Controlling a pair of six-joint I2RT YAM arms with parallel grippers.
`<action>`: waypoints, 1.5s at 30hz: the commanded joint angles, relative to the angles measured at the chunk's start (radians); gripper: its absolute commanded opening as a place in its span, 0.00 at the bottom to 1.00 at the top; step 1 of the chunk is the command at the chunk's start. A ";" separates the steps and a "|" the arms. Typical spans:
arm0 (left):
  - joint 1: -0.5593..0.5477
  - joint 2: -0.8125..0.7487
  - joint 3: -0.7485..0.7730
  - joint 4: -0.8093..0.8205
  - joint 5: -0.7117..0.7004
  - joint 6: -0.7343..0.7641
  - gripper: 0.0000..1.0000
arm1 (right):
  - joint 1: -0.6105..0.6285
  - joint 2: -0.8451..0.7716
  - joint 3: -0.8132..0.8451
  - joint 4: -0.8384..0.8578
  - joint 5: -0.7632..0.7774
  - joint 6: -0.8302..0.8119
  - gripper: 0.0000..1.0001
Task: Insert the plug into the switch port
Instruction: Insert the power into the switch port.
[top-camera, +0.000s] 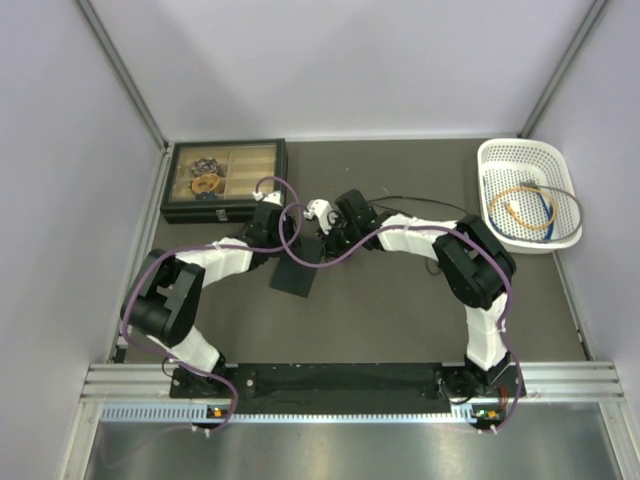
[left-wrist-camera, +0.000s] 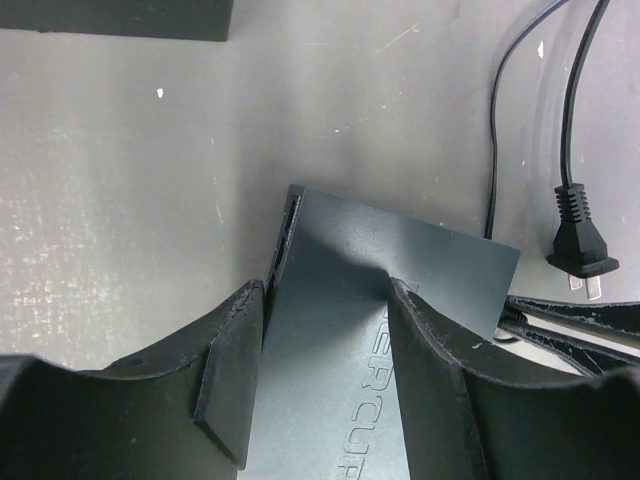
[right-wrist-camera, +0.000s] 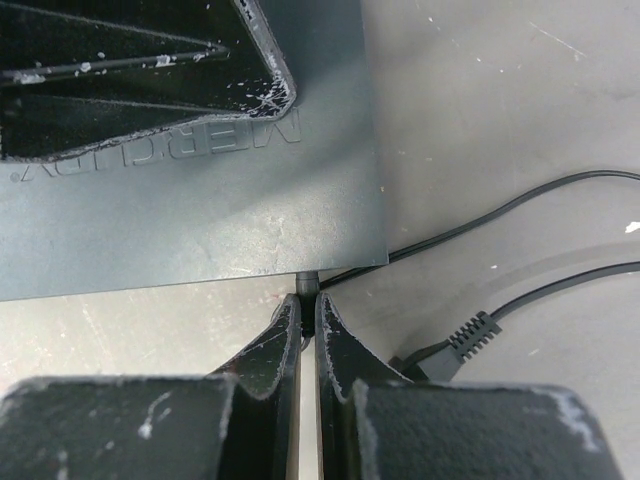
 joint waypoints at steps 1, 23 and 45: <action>-0.117 0.044 0.010 -0.043 0.217 0.001 0.54 | 0.060 -0.018 0.140 0.229 -0.094 -0.029 0.00; -0.069 -0.152 0.024 -0.115 -0.031 -0.082 0.95 | 0.011 -0.229 -0.011 0.230 0.029 0.063 0.61; -0.068 -0.606 -0.217 -0.415 -0.067 -0.186 0.99 | -0.036 -0.958 -0.395 -0.237 0.763 0.558 0.99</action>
